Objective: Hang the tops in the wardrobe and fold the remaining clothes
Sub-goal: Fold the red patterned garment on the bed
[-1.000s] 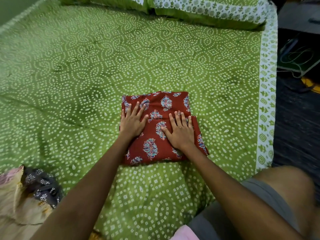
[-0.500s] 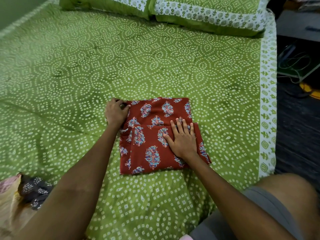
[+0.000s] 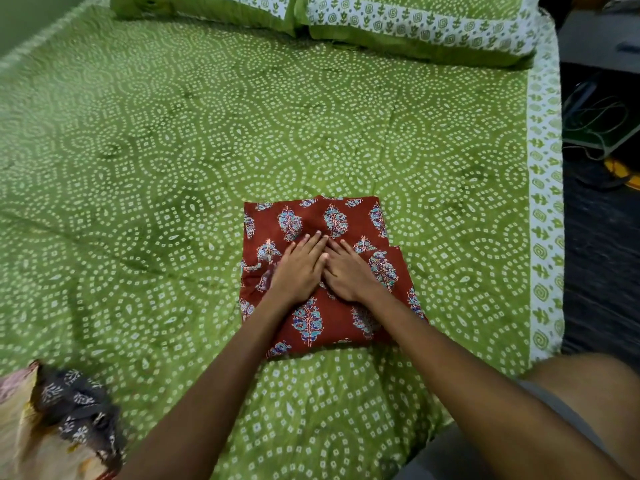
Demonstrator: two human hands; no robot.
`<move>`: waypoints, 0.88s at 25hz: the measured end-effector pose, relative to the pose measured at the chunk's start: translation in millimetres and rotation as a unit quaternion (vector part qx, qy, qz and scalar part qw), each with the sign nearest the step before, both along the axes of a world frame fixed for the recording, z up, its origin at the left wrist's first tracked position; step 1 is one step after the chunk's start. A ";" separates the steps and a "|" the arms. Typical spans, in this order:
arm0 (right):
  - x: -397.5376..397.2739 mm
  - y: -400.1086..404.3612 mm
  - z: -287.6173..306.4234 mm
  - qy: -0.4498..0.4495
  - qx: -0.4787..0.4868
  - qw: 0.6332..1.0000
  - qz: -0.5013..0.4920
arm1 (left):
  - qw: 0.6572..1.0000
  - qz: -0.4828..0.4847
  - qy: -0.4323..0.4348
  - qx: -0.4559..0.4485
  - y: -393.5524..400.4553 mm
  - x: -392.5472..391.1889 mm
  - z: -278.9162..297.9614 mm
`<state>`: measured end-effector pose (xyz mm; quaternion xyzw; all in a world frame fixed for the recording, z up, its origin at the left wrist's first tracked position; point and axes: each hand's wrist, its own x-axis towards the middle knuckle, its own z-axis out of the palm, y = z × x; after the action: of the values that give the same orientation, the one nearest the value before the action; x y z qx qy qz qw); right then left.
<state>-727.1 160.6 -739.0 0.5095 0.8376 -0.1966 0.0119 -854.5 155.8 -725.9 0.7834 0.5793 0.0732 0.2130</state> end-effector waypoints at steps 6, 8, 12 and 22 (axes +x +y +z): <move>19.1 45.2 -14.2 -0.040 0.023 0.998 -0.039 | 0.987 0.002 0.159 0.010 41.2 -14.3 -21.5; 20.2 55.1 -17.2 -0.030 0.024 0.997 -0.063 | 0.985 0.006 0.174 0.011 52.7 -17.8 -24.0; 25.6 64.8 -19.6 -0.023 0.036 0.993 -0.108 | 0.984 0.062 0.164 0.043 71.1 -27.1 -22.6; 55.9 91.7 37.5 -0.031 0.001 0.984 -0.177 | 0.968 -0.023 0.236 -0.081 109.5 -56.7 40.2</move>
<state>-671.2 252.3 -701.5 0.6556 0.7337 -0.1784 0.0025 -911.2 265.3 -685.8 0.7721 0.5986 -0.1659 0.1343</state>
